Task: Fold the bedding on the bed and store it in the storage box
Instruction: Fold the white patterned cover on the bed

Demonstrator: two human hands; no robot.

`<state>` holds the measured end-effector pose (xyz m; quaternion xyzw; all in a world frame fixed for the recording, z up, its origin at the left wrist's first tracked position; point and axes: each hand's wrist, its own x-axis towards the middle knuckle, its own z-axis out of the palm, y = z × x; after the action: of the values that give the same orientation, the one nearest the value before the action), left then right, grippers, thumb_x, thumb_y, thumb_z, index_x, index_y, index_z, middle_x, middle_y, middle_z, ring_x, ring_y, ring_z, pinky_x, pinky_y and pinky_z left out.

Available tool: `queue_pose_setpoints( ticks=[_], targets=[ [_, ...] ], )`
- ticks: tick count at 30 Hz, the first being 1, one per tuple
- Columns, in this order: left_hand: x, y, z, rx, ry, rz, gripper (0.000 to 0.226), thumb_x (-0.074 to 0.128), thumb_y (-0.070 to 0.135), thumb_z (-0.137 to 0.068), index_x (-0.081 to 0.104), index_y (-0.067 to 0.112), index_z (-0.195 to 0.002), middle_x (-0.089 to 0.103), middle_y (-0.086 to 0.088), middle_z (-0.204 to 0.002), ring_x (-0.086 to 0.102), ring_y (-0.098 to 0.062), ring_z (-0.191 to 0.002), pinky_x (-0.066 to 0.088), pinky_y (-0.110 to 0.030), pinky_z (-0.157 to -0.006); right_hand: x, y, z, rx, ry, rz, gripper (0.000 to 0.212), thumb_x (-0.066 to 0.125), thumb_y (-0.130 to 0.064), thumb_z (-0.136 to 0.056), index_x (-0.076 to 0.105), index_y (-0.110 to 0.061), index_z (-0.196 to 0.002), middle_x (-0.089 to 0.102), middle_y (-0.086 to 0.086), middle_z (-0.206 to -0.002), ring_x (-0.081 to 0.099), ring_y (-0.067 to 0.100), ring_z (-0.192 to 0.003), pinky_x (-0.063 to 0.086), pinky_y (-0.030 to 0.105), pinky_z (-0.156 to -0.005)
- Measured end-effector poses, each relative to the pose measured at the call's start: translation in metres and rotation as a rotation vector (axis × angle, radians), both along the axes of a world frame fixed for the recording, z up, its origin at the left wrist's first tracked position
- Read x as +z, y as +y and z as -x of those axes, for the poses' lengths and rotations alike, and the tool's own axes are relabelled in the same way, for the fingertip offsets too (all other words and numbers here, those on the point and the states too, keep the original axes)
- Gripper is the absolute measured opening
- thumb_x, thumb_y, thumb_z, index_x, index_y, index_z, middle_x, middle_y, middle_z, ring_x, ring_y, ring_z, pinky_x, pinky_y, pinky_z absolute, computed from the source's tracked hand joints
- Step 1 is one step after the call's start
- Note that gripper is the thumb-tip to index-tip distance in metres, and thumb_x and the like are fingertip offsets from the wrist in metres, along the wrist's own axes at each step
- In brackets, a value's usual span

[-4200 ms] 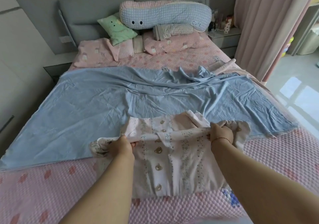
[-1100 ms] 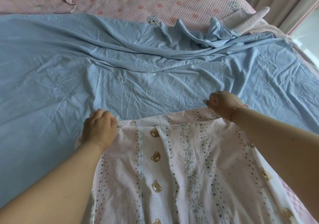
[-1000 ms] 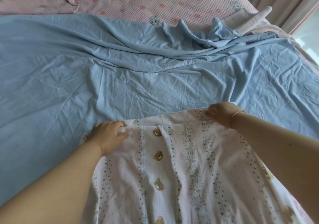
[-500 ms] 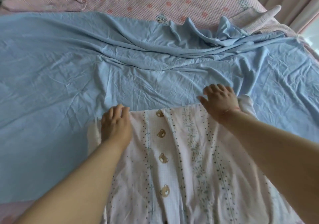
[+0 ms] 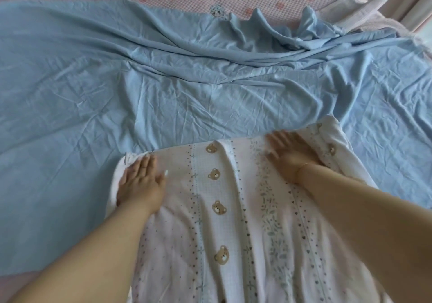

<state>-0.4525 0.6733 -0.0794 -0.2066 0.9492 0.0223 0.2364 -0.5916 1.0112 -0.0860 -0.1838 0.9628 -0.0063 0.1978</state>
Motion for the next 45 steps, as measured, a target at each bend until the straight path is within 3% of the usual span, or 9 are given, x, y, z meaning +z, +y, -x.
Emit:
queue_pose_setpoints(
  ticks=[8, 13, 17, 20, 23, 28, 34, 39, 45],
  targets=[
    [-0.001, -0.026, -0.023, 0.198, 0.025, 0.025, 0.06, 0.007, 0.048, -0.1, -0.006, 0.027, -0.154, -0.012, 0.011, -0.161, -0.008, -0.01, -0.149, -0.002, -0.044, -0.12, 0.014, 0.087, 0.005, -0.375, 0.015, -0.143, 0.072, 0.003, -0.066, -0.09, -0.006, -0.03, -0.152, -0.008, -0.005, -0.16, -0.01, 0.012, -0.146, -0.012, 0.044, -0.118],
    [0.023, -0.012, -0.016, 0.383, 0.307, 0.068, 0.042, 0.035, 0.024, -0.099, 0.042, 0.005, -0.135, 0.041, -0.018, -0.144, 0.037, -0.034, -0.131, 0.04, -0.049, -0.096, 0.026, 0.082, -0.004, -0.528, 0.043, -0.106, 0.072, 0.008, -0.061, -0.092, -0.008, -0.023, -0.152, 0.004, 0.007, -0.16, 0.002, 0.022, -0.147, 0.0, 0.043, -0.12],
    [0.026, -0.014, -0.007, 0.111, 0.396, 0.191, 0.045, 0.048, 0.023, -0.094, 0.047, 0.012, -0.137, 0.046, -0.012, -0.139, 0.038, -0.031, -0.128, 0.032, -0.045, -0.102, 0.032, 0.052, -0.009, -0.435, 0.227, -0.155, 0.072, 0.009, -0.061, -0.092, -0.005, -0.024, -0.152, -0.004, 0.006, -0.16, -0.01, 0.022, -0.147, -0.009, 0.045, -0.118],
    [0.023, 0.007, 0.018, -0.095, 0.405, 0.09, 0.046, 0.043, 0.027, -0.098, 0.042, 0.018, -0.143, 0.036, -0.004, -0.152, 0.027, -0.023, -0.14, 0.017, -0.04, -0.114, 0.027, -0.006, -0.016, -0.176, 0.221, -0.022, 0.067, 0.016, -0.056, -0.095, -0.003, -0.027, -0.152, -0.002, 0.002, -0.16, -0.01, 0.02, -0.147, -0.012, 0.044, -0.117],
    [0.014, 0.024, 0.043, -0.117, 0.316, 0.078, 0.044, 0.034, 0.025, -0.101, 0.037, 0.022, -0.145, 0.036, 0.002, -0.152, 0.021, -0.017, -0.144, 0.011, -0.043, -0.12, 0.016, -0.064, -0.017, 0.024, 0.194, 0.153, 0.054, 0.029, -0.043, -0.098, 0.023, -0.027, -0.149, 0.031, 0.0, -0.152, 0.014, 0.017, -0.145, -0.005, 0.041, -0.119],
    [0.018, -0.012, 0.047, -0.032, 0.197, 0.242, 0.039, 0.032, 0.011, -0.093, 0.054, 0.019, -0.124, 0.053, -0.006, -0.133, 0.04, -0.026, -0.129, 0.013, -0.047, -0.117, 0.01, -0.07, 0.019, -0.049, 0.212, 0.168, 0.029, 0.034, -0.037, -0.099, 0.059, -0.028, -0.111, 0.059, 0.001, -0.113, 0.045, 0.022, -0.117, 0.024, 0.034, -0.103],
    [0.022, -0.046, 0.036, -0.057, 0.176, 0.263, 0.045, 0.024, 0.039, -0.103, 0.064, 0.018, -0.104, 0.065, -0.004, -0.111, 0.049, -0.025, -0.115, 0.028, -0.039, -0.093, 0.017, -0.06, 0.025, 0.026, 0.277, 0.094, 0.029, 0.032, -0.039, -0.1, 0.06, -0.031, -0.101, 0.06, -0.006, -0.095, 0.049, 0.019, -0.105, 0.026, 0.034, -0.095],
    [0.025, -0.06, 0.033, -0.032, 0.15, 0.381, 0.055, 0.018, 0.045, -0.103, 0.067, 0.019, -0.106, 0.066, -0.002, -0.108, 0.05, -0.023, -0.111, 0.028, -0.038, -0.095, 0.016, -0.053, 0.029, -0.002, 0.257, 0.064, 0.036, 0.027, -0.046, -0.1, 0.06, -0.031, -0.102, 0.06, -0.005, -0.097, 0.049, 0.018, -0.105, 0.026, 0.034, -0.096],
    [0.027, -0.01, 0.046, 0.017, 0.296, 0.361, 0.038, 0.028, 0.032, -0.103, 0.054, 0.016, -0.126, 0.05, -0.005, -0.131, 0.035, -0.023, -0.127, 0.021, -0.041, -0.109, 0.019, -0.06, 0.014, -0.114, 0.278, 0.099, 0.03, 0.032, -0.039, -0.097, 0.053, -0.027, -0.113, 0.052, 0.001, -0.116, 0.041, 0.021, -0.118, 0.024, 0.037, -0.103]
  ],
)
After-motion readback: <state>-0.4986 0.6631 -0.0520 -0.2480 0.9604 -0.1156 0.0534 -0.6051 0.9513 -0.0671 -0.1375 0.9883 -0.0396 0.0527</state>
